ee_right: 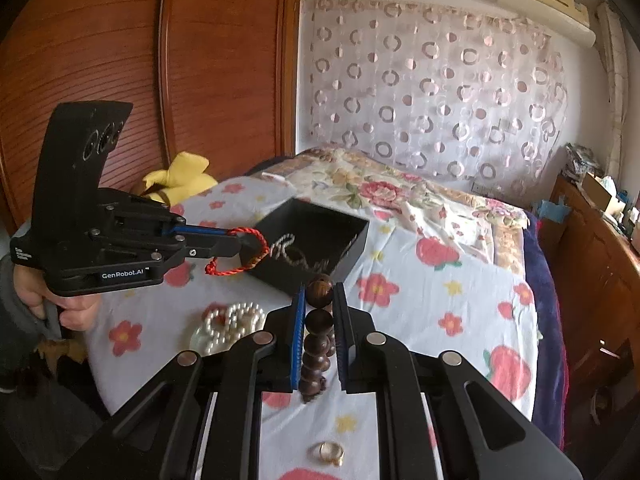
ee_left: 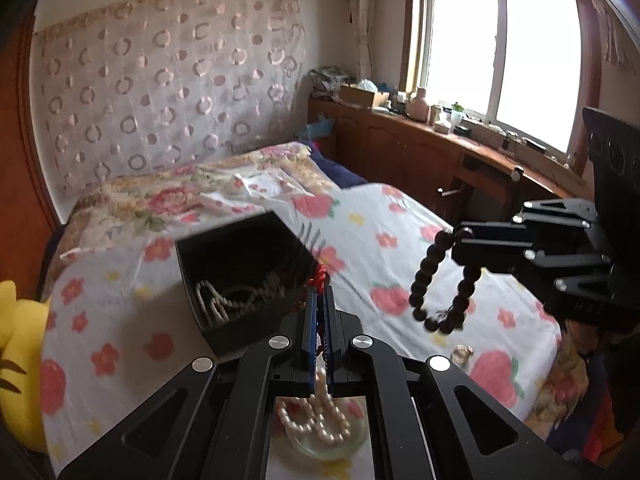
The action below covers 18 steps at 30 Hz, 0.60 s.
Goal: Organize jewelry
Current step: 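Grasp the red-string bracelet with the left tool while the right tool holds the bead bracelet, then drop the red-string bracelet into the box with the left tool while the right tool drops the bead bracelet in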
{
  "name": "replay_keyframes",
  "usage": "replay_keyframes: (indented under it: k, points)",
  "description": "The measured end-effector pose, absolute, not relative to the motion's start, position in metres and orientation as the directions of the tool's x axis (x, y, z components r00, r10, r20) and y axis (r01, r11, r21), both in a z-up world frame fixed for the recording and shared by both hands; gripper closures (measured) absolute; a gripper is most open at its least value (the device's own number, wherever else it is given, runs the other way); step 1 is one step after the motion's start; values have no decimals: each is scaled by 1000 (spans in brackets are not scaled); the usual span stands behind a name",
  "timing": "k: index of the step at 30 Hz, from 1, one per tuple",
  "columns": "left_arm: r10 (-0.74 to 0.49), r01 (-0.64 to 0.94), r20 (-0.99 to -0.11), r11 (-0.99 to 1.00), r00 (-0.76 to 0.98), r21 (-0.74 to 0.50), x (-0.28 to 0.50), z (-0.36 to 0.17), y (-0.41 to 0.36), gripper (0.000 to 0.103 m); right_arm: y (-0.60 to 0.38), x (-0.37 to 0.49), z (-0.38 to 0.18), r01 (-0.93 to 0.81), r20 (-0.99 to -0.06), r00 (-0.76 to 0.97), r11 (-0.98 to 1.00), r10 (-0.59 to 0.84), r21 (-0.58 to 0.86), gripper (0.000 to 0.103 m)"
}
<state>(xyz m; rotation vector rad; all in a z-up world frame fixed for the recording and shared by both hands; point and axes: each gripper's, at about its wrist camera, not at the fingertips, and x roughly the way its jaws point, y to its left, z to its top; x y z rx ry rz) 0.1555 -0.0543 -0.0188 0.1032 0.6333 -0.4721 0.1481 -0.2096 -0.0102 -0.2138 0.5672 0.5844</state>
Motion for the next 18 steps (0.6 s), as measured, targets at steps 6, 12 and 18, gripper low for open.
replay_keyframes:
  k: [6,12,18]
  points:
    - [-386,440,-591,896,708,-58,177,-12,-52,101,-203,164,2,-570,-535,703,821,468,-30,88]
    - [-353,413,-608,909,711,-45,197,-21,-52,101,-195,180,14,-566,-507,712,824,486,-5,88]
    - [-306,364,-632,931,712,-40,222,-36,-44,101,-182,197,20,-564,-497,716,826,490,0,88]
